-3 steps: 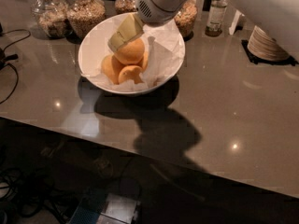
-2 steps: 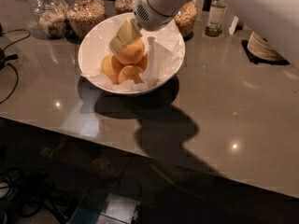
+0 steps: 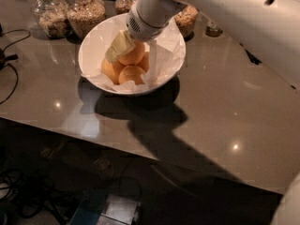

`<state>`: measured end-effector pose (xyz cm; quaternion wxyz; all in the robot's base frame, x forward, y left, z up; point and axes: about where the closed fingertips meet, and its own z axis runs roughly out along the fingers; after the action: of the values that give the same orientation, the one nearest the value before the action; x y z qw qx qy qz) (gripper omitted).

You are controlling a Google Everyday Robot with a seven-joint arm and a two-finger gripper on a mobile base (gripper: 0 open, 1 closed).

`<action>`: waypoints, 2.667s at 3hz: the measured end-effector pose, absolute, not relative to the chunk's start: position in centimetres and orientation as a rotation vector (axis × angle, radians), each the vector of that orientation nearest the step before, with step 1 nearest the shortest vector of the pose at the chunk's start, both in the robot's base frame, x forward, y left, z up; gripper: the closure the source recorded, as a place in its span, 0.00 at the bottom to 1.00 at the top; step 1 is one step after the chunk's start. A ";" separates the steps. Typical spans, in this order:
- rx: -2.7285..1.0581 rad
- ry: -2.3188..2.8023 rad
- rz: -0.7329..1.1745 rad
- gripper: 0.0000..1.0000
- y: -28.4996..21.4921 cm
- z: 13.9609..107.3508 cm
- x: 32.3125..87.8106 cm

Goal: Pick orange from white bowl

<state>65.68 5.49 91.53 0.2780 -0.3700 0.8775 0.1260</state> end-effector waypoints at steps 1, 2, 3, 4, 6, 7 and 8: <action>-0.986 2.409 0.331 0.35 5.7 89.5 66.0; -0.986 2.408 0.332 0.58 5.7 90.1 66.0; -0.988 2.303 0.448 0.82 4.9 92.9 65.5; -1.018 2.098 0.723 1.00 1.3 97.7 64.5; -1.378 1.840 0.864 1.00 -0.6 104.6 59.2; -1.523 1.876 0.840 1.00 -2.4 106.1 53.5; -1.555 1.910 0.928 1.00 -3.8 104.1 48.5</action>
Offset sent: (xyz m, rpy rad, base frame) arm -0.0015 -0.0224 -0.0391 -0.0521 0.0559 -0.0561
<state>48.51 -3.78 104.15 0.2521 -0.5716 0.7023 0.3414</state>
